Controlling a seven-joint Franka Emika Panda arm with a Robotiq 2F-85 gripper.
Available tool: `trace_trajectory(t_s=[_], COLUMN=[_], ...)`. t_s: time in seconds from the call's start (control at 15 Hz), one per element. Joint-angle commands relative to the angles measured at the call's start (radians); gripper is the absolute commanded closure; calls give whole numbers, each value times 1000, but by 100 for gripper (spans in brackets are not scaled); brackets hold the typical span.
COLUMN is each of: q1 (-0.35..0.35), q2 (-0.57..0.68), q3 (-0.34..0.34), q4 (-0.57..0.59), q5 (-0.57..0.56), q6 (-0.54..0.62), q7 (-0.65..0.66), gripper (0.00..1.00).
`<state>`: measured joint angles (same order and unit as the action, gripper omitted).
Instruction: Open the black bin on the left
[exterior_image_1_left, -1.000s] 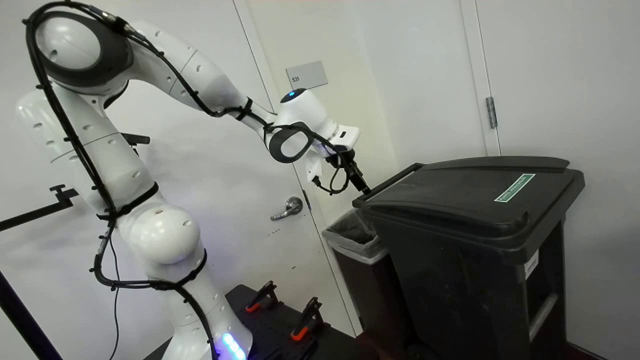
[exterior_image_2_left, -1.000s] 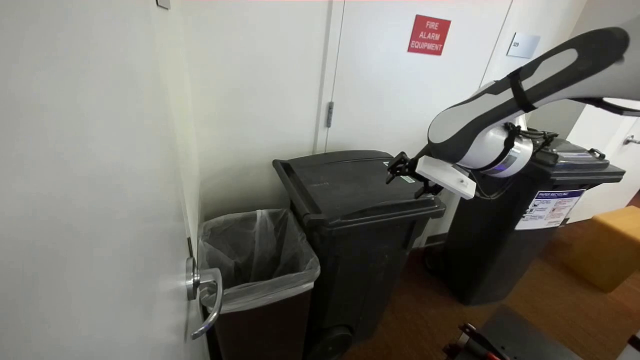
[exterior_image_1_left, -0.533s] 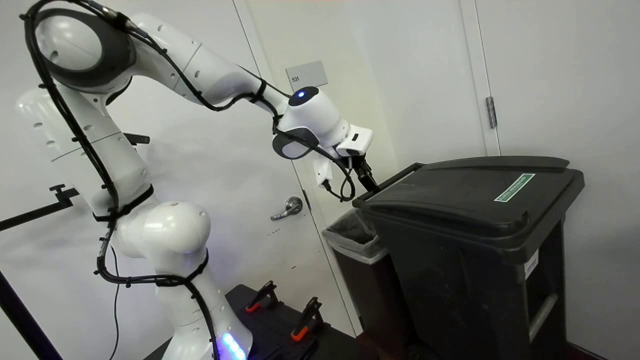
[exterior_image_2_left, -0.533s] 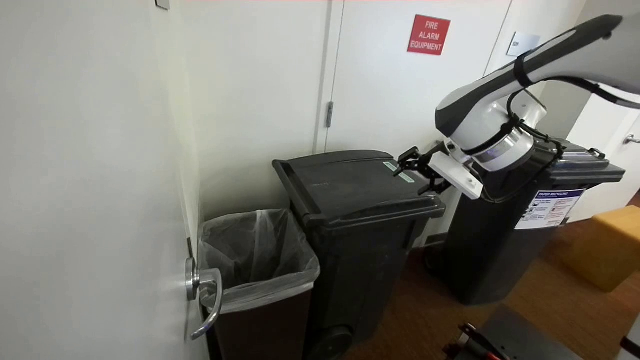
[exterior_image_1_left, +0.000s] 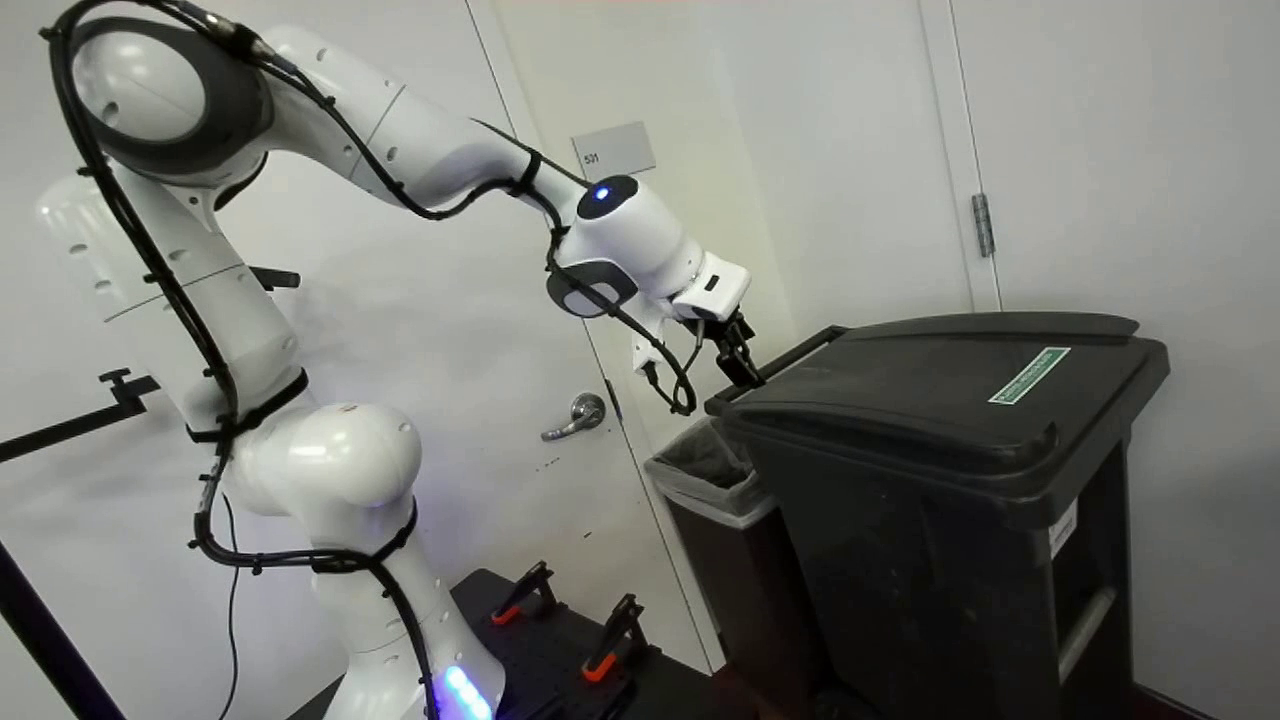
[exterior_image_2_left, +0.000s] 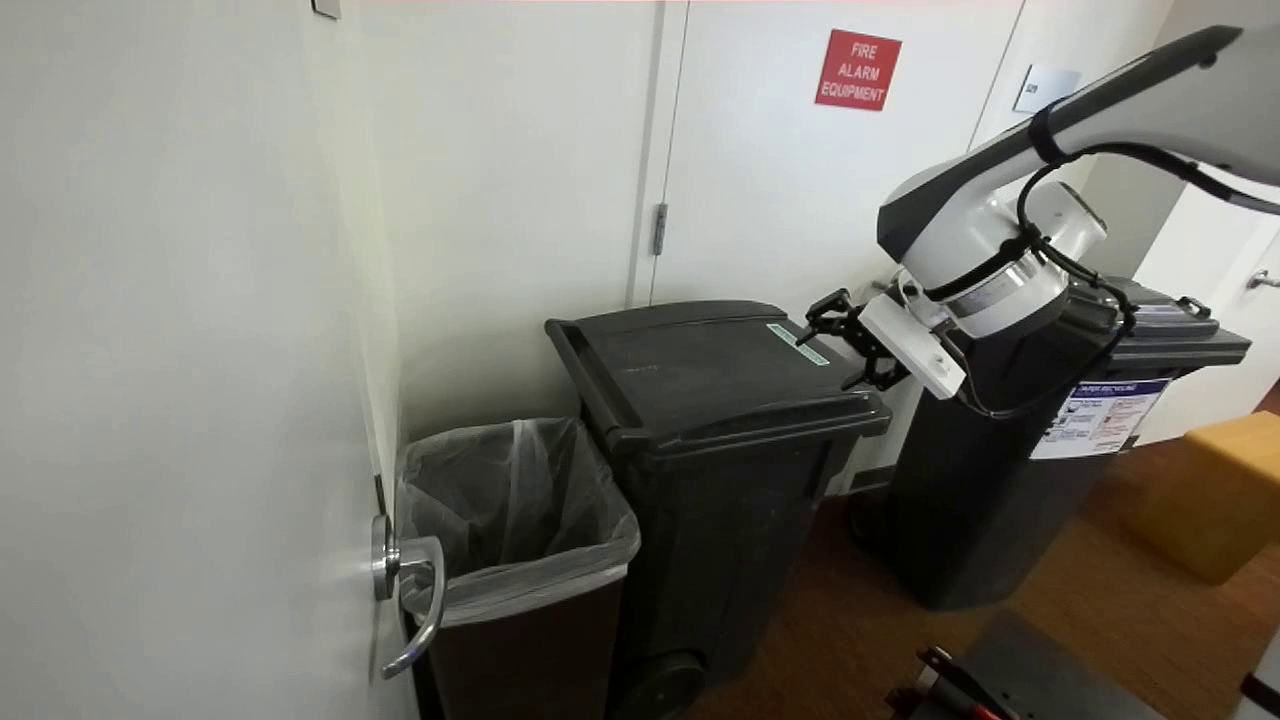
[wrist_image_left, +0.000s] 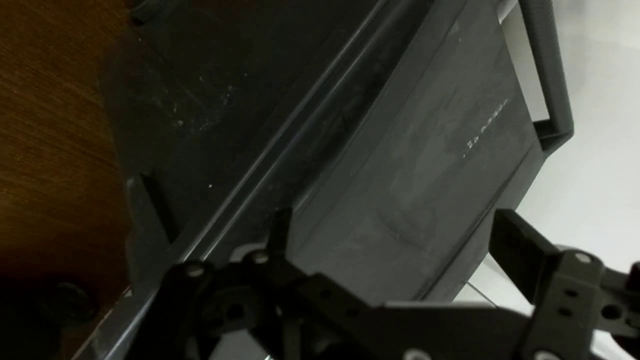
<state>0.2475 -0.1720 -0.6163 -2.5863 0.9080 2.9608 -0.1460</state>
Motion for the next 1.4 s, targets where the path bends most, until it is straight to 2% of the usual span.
trace_trajectory(t_s=[0.0, 0.2, 0.33, 0.4, 0.47, 0.6, 0.87, 1.07, 1.2, 1.33], q1=[51, 92, 95, 87, 76, 76, 77, 80, 55, 10], q2=[42, 54, 83, 105, 57, 80, 95, 94, 125, 185], q3=[-43, -82, -104, -111, -83, -98, -99, -90, -95, -105], q4=[36, 74, 109, 111, 73, 84, 90, 180, 268, 372], q5=[198, 441, 596, 631, 552, 596, 601, 850, 977, 1114], q6=[71, 96, 58, 4, 58, 29, 26, 181, 201, 164], q7=[-58, -214, -335, -355, -304, -338, -338, -594, -763, -926], gripper=[0, 0, 0, 0, 0, 0, 0, 0, 0, 0])
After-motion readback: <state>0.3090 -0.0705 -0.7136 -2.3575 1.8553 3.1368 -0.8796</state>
